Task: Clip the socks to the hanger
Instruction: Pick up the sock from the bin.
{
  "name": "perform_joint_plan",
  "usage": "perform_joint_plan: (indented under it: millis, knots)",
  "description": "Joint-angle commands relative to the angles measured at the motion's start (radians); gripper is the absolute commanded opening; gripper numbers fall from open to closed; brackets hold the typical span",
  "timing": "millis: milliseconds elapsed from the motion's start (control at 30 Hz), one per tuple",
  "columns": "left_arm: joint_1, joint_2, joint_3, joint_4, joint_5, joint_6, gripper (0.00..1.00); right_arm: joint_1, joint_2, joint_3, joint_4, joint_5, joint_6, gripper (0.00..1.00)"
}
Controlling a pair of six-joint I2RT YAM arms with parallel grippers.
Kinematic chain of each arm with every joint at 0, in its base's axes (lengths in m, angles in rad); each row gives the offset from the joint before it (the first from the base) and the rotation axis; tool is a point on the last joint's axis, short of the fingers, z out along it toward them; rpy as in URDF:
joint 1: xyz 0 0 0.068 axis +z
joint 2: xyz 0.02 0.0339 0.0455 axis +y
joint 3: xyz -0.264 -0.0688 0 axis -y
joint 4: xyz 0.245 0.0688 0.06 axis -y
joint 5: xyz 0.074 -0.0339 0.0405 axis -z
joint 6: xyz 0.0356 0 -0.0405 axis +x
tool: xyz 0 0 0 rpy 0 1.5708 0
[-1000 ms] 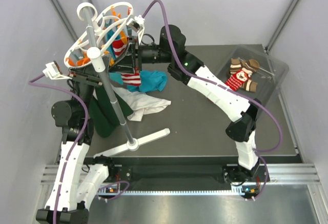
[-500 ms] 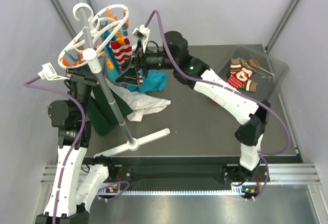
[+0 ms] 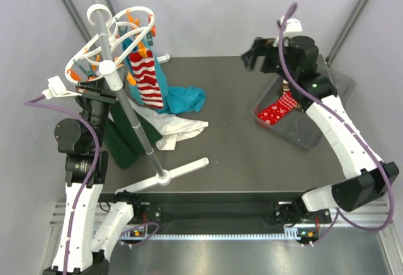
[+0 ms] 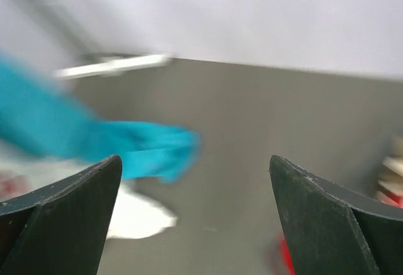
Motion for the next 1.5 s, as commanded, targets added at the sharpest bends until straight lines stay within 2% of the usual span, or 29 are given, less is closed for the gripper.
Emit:
perform_joint_plan:
  millis: [0, 133, 200, 233, 300, 367, 433, 500, 600, 900, 1100, 1200, 1233, 1300, 1467]
  knots:
    - [-0.001, 0.005, 0.02, -0.055, 0.0, 0.03, 0.0, -0.195, 0.037, -0.105, -0.141, 0.169, 0.016, 1.0]
    - [-0.001, -0.006, 0.0, -0.034, 0.0, 0.037, 0.0, -0.417, 0.095, -0.196, -0.116, 0.135, 0.035, 1.0]
    - [0.0, -0.004, -0.007, -0.026, 0.009, 0.035, 0.0, -0.458, 0.152, -0.226, -0.086, 0.115, 0.067, 0.98]
    - [-0.001, -0.003, -0.007, -0.025, 0.015, 0.032, 0.0, -0.516, 0.174, -0.234, -0.06, 0.109, 0.081, 0.87]
    - [-0.001, -0.003, -0.006, -0.021, 0.026, 0.03, 0.0, -0.545, 0.246, -0.246, -0.045, 0.079, 0.14, 0.67]
    - [-0.001, -0.003, -0.006, -0.023, 0.03, 0.03, 0.0, -0.565, 0.29, -0.257, -0.011, 0.05, 0.168, 0.53]
    - [-0.001, -0.003, -0.009, -0.025, 0.035, 0.029, 0.0, -0.567, 0.335, -0.279, 0.022, 0.077, 0.187, 0.55]
    - [-0.001, 0.0, -0.004, -0.031, 0.044, 0.026, 0.0, -0.567, 0.353, -0.312, 0.109, 0.167, 0.207, 0.58]
    - [-0.001, -0.001, -0.007, -0.037, 0.052, 0.026, 0.0, -0.568, 0.395, -0.293, 0.132, 0.209, 0.224, 0.59]
    - [-0.001, -0.015, -0.015, -0.041, 0.047, 0.029, 0.0, -0.57, 0.501, -0.24, 0.121, 0.284, 0.248, 0.52]
    - [-0.001, -0.016, -0.012, -0.054, 0.046, 0.035, 0.0, -0.568, 0.514, -0.234, 0.156, 0.286, 0.224, 0.34]
    - [-0.001, -0.018, -0.012, -0.057, 0.046, 0.034, 0.0, -0.568, 0.513, -0.21, 0.139, 0.289, 0.207, 0.2]
    - [-0.001, -0.016, -0.014, -0.058, 0.047, 0.032, 0.0, -0.568, 0.51, -0.208, 0.138, 0.287, 0.205, 0.09]
    - [-0.001, -0.016, -0.015, -0.058, 0.049, 0.027, 0.0, -0.568, 0.479, -0.211, 0.145, 0.282, 0.195, 0.0]
    - [-0.001, -0.021, -0.015, -0.069, 0.049, 0.032, 0.0, -0.544, 0.317, -0.266, 0.182, 0.273, 0.158, 0.0]
